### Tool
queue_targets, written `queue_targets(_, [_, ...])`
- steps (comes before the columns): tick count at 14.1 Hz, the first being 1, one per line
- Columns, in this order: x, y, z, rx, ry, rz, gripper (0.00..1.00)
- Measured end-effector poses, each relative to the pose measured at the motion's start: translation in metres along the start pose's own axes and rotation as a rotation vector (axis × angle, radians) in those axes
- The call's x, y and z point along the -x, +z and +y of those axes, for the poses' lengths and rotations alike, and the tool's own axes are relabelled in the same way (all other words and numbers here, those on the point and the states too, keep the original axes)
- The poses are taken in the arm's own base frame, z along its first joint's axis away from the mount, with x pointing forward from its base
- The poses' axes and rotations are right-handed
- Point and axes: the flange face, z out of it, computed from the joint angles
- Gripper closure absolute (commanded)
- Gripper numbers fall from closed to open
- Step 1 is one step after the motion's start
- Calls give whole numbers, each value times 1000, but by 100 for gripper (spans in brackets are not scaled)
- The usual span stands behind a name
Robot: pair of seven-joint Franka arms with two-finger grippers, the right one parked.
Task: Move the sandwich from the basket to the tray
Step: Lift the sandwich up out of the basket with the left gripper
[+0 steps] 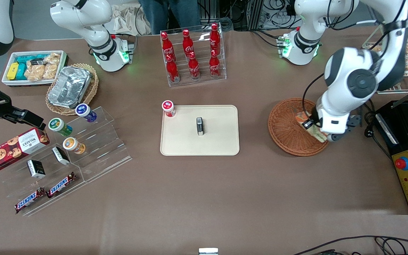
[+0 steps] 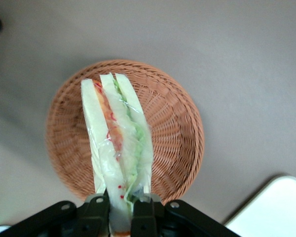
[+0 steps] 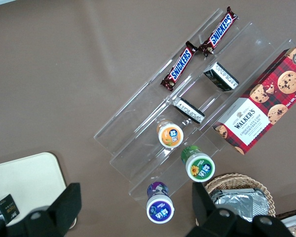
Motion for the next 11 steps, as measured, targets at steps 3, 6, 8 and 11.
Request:
queue_targets(3, [-2, -59, -6, -20, 134, -19, 92])
queue_targets(6, [-7, -81, -12, -13, 214, -13, 92])
queue_targets(8, [-8, -80, -12, -15, 235, -15, 96])
queue_targets(11, [-8, -80, -11, -15, 302, -16, 100])
